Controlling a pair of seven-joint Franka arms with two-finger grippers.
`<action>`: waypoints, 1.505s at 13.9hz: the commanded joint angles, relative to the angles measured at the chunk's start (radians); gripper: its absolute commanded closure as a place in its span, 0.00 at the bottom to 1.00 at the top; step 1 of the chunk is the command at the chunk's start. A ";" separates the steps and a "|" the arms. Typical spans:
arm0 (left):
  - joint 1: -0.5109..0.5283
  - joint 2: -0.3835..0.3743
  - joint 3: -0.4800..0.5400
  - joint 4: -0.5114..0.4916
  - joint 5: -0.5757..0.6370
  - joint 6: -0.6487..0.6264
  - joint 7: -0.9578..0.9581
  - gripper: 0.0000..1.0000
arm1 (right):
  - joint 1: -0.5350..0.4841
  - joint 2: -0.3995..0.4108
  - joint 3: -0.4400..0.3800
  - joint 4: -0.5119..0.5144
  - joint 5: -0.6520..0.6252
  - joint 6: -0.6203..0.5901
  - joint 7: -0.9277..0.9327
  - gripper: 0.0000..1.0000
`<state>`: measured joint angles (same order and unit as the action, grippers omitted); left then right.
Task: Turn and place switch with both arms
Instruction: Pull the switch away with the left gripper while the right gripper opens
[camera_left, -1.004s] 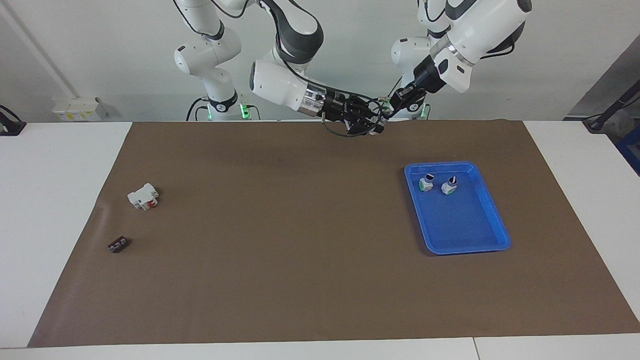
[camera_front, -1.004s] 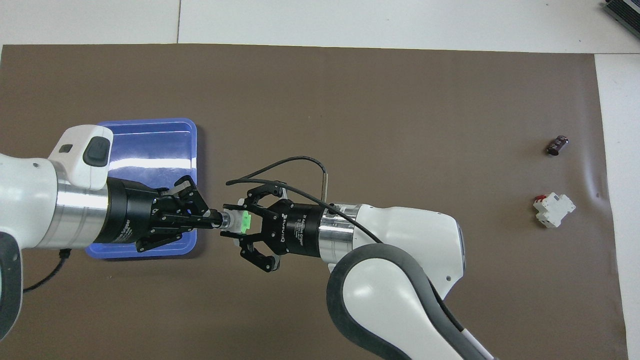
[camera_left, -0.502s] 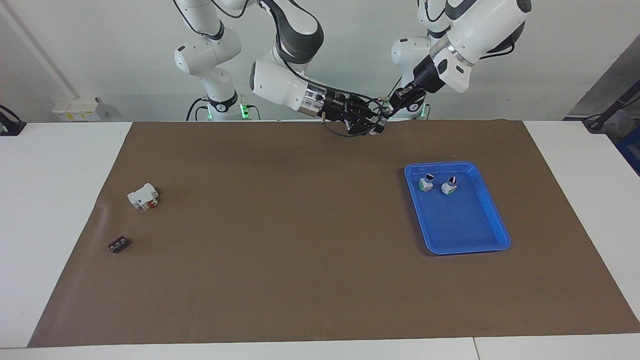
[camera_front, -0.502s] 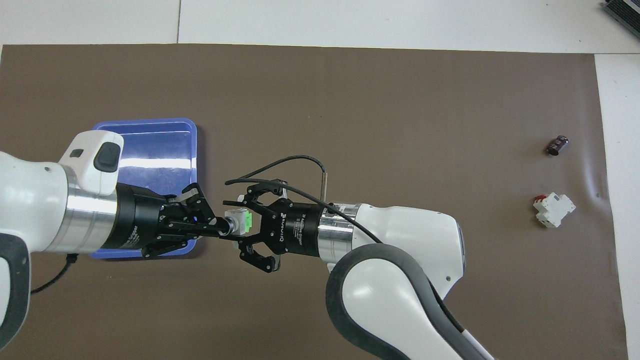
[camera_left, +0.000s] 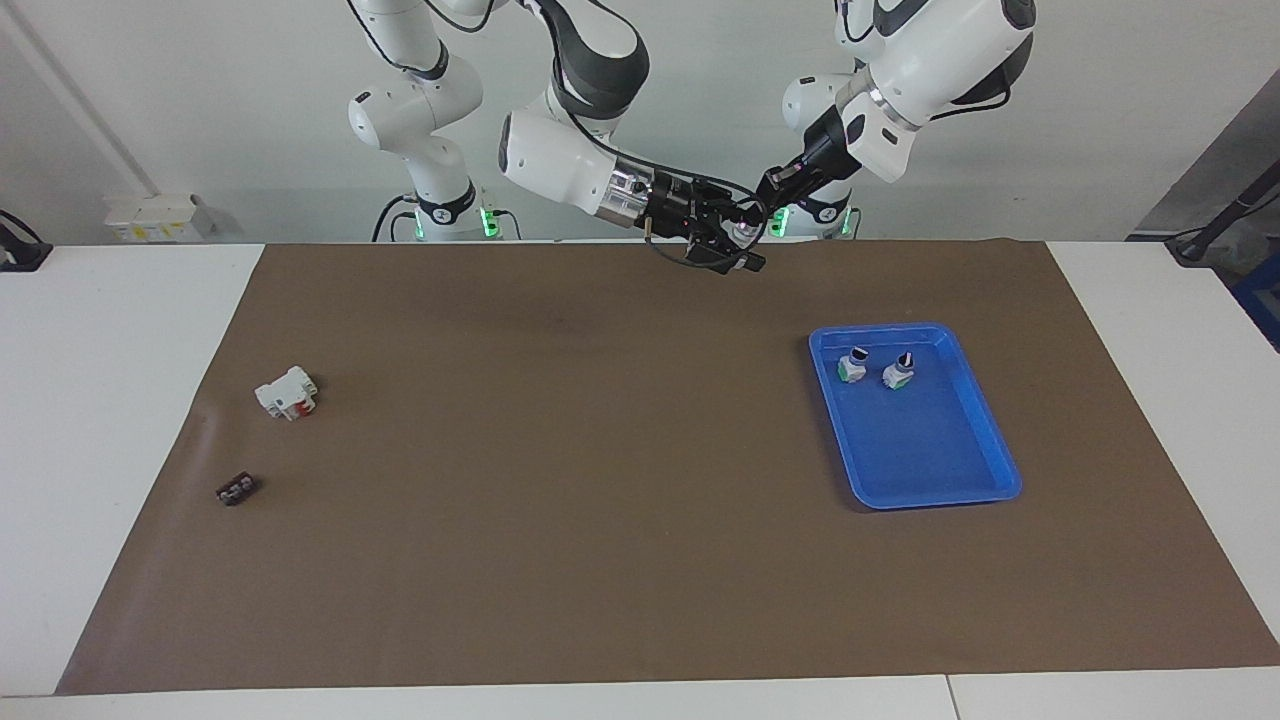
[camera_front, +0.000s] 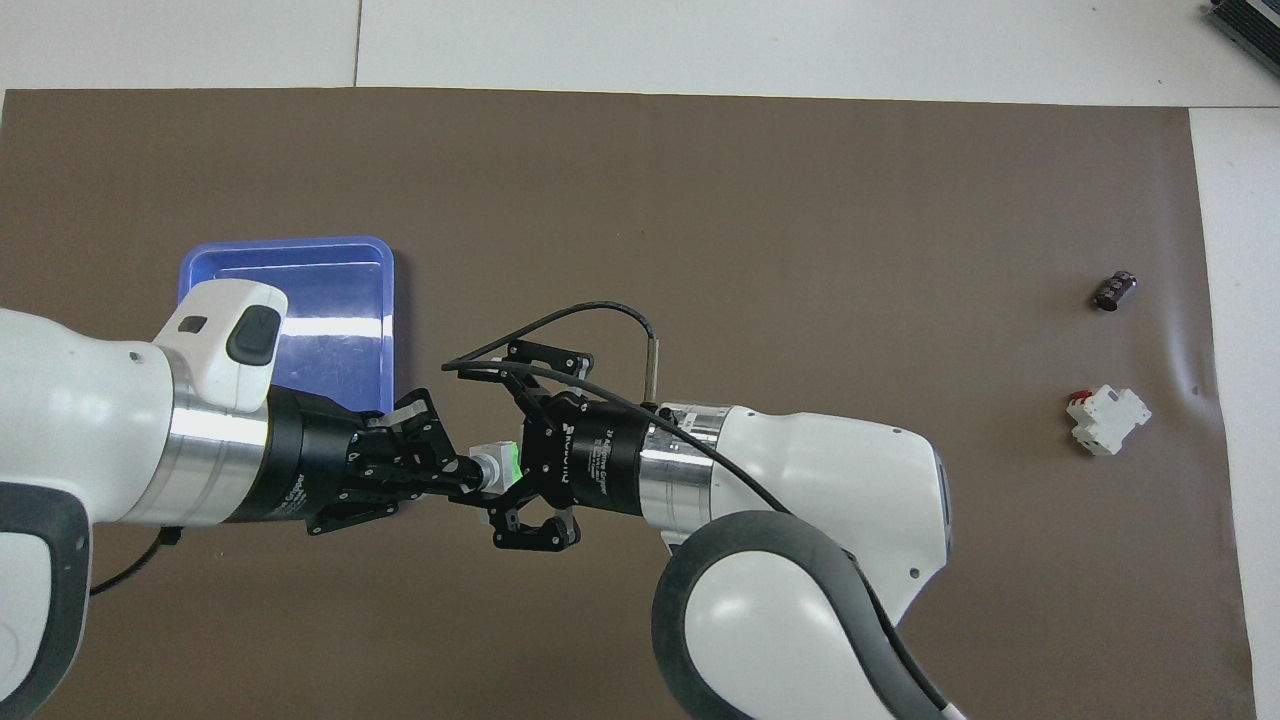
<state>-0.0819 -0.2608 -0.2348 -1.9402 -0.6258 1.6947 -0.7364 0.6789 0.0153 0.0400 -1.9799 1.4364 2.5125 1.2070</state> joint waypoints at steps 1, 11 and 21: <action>-0.001 -0.035 0.002 -0.059 0.049 -0.038 0.066 1.00 | -0.045 -0.067 -0.008 -0.017 -0.080 0.019 -0.003 0.00; 0.112 0.006 0.011 -0.118 0.300 0.063 0.434 1.00 | -0.214 -0.146 -0.011 -0.050 -0.704 -0.289 -0.064 0.00; 0.174 0.379 0.017 0.049 0.623 0.243 0.782 1.00 | -0.490 -0.082 -0.012 0.088 -1.373 -0.498 -0.731 0.00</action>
<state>0.0571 0.0811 -0.2140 -1.9279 -0.0226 1.9324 -0.0367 0.2563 -0.1079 0.0166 -1.9852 0.1085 2.0967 0.6089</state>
